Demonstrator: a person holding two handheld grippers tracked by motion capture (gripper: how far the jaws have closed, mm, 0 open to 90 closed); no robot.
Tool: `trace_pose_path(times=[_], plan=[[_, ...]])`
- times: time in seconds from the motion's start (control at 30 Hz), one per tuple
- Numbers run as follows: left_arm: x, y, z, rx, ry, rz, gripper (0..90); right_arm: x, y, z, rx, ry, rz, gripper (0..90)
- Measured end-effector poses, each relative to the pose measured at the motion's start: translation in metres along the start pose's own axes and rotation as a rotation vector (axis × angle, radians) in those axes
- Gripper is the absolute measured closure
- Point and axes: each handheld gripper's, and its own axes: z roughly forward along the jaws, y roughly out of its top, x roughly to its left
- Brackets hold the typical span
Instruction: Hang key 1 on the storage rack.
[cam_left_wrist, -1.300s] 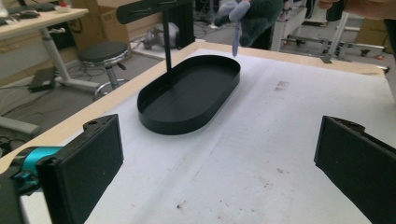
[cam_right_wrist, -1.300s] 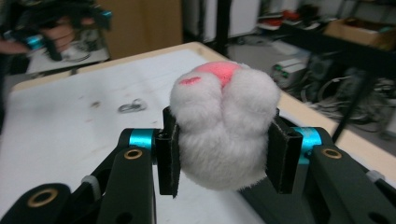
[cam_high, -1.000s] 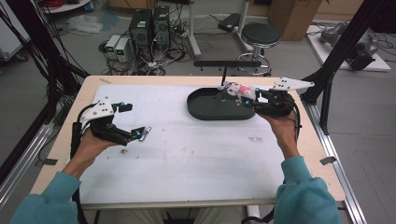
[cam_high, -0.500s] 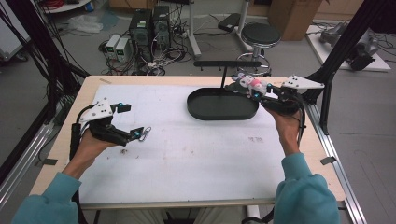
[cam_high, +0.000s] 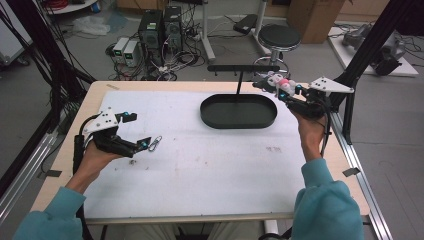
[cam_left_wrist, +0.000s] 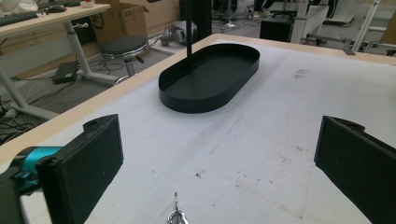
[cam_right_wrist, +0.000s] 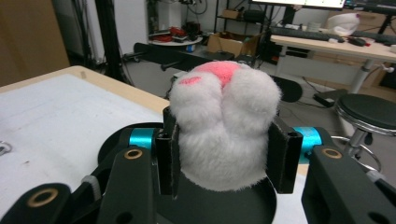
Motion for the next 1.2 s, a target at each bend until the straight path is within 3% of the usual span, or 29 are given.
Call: trace_pose_path(times=[0.23, 0.5, 0.6, 0.87, 1.2], plan=[[0.003, -0.004, -0.006, 0.006, 0.014, -0.001, 1.7, -0.008, 0.002, 0.0, -0.023, -0.034, 0.03, 55.2], [0.006, -0.013, -0.017, -0.008, 0.048, -0.025, 1.7, -0.015, 0.007, 0.002, -0.032, -0.07, 0.031, 55.1], [0.007, -0.014, -0.019, -0.014, 0.053, -0.028, 1.7, -0.019, 0.008, 0.002, -0.043, -0.066, 0.055, 55.2], [0.009, -0.015, -0.021, -0.017, 0.057, -0.029, 1.7, -0.025, 0.016, 0.006, -0.059, -0.076, 0.048, 55.1], [0.009, -0.015, -0.021, -0.018, 0.055, -0.035, 1.7, -0.032, 0.013, 0.011, -0.088, -0.082, 0.086, 55.1]])
